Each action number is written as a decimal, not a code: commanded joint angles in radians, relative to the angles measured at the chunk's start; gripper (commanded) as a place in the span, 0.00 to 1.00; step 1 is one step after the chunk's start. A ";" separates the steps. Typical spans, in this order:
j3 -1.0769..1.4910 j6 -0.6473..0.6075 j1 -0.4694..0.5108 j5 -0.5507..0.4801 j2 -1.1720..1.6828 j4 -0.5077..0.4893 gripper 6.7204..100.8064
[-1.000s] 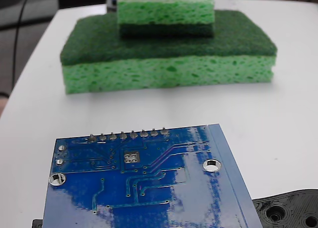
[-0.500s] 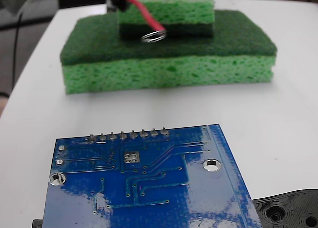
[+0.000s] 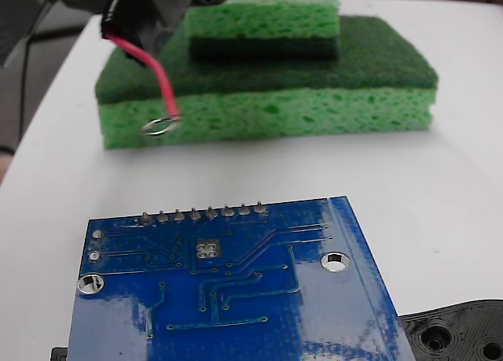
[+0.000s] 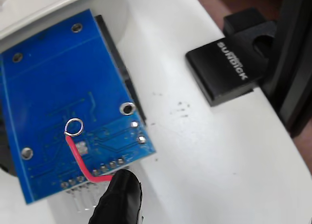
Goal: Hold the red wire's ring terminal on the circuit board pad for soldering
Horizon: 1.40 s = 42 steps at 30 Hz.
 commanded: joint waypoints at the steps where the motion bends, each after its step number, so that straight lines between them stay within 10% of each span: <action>1: -0.008 0.032 -0.018 0.037 0.000 -0.015 0.99; 42: -0.173 0.295 -0.123 0.173 -0.166 0.143 0.99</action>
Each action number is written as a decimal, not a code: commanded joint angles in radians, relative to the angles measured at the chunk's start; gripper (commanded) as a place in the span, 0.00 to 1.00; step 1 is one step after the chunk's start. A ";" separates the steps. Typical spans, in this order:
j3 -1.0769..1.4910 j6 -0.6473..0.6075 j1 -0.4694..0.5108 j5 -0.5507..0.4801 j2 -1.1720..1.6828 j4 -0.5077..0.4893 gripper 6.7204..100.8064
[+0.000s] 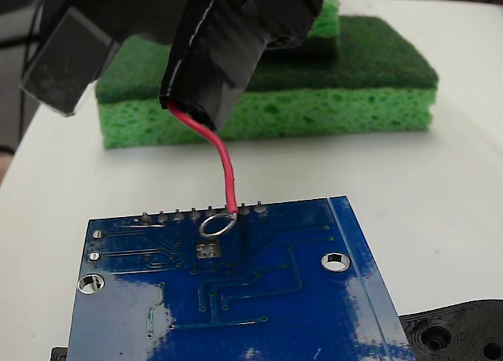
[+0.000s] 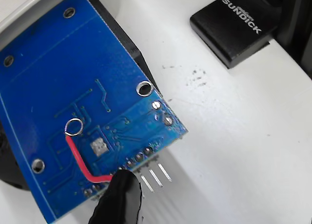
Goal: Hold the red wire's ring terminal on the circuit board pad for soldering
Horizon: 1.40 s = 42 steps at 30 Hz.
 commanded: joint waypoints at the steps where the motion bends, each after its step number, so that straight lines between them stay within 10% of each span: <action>1: 0.003 0.003 -0.002 0.014 0.011 -0.002 0.99; 42: -0.009 -0.008 -0.017 0.044 -0.014 0.015 0.99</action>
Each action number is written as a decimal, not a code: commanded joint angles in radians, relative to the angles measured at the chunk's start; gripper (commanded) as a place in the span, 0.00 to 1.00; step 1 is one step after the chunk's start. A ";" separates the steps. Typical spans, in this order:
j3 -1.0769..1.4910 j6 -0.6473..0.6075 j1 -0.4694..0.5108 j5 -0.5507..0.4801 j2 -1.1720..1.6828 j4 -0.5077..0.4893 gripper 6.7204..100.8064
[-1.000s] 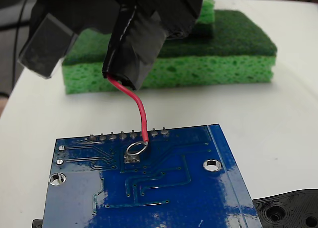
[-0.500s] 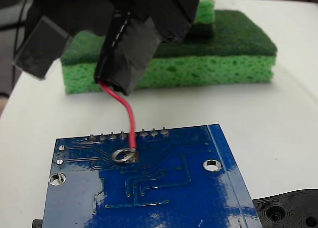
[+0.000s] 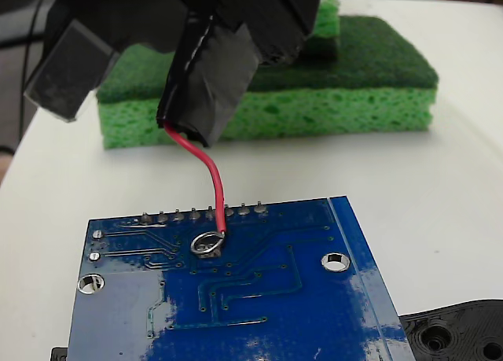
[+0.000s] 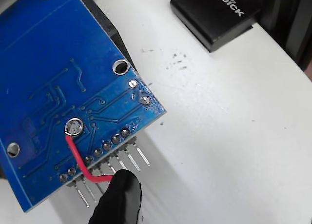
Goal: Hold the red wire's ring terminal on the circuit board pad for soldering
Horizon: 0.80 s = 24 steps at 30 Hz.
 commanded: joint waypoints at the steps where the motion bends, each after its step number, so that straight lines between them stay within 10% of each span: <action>1: -0.005 0.000 0.002 0.009 0.000 -0.005 0.99; 24: -0.003 0.002 0.005 0.005 -0.008 -0.008 0.99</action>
